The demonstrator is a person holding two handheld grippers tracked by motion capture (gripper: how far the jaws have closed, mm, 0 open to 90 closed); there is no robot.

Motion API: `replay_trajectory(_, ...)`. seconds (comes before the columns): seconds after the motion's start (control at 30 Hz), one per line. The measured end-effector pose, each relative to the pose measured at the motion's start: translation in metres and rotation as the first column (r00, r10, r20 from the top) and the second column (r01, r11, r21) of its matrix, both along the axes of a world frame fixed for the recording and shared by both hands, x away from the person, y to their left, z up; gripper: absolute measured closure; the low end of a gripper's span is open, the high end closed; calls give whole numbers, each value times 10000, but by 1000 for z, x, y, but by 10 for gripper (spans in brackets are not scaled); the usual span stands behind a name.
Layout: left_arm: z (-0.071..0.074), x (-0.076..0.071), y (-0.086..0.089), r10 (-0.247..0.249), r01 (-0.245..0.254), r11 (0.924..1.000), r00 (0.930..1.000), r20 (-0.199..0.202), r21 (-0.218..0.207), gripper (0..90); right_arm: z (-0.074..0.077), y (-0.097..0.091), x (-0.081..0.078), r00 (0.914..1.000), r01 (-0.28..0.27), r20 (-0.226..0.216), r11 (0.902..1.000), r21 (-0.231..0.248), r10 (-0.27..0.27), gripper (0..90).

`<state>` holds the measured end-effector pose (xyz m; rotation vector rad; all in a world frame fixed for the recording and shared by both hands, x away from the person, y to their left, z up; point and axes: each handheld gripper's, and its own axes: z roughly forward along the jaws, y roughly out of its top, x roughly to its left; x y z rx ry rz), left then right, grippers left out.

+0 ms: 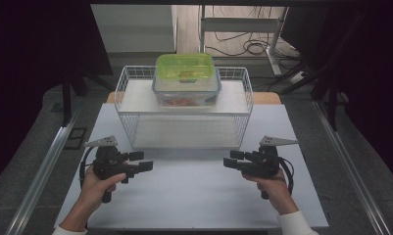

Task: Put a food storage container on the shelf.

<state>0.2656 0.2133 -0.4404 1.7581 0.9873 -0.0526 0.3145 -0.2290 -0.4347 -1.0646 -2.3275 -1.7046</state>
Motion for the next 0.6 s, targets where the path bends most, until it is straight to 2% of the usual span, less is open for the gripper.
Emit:
replay_trajectory(0.07, -7, 0, -1, -56, 57, 10000, 9999, -144, 72, 285, -6, 2, -3, 10000, -53, -23, 9999, -130, 52, 430)
replay_trajectory(0.1, -12, -1, -2, -59, 63, 9999, 9996, -266, 131, 285, -11, 4, -5, 9999, -121, -41, 9990, -440, 119, 430)
replay_trajectory(0.13, -12, -1, -2, -59, 63, 9999, 9996, -266, 131, 285, -15, 4, -6, 9999, -157, -60, 9985, -528, 154, 430)
replay_trajectory(0.33, -27, -1, -5, -42, 66, 9992, 9981, -612, 395, 285, -28, 4, -9, 9992, -217, -362, 9969, -753, 190, 430)
replay_trajectory(0.6, -30, -1, -7, -89, 128, 9984, 9976, -691, 558, 283, -34, 6, -10, 9990, -220, -419, 9953, -942, 181, 429)
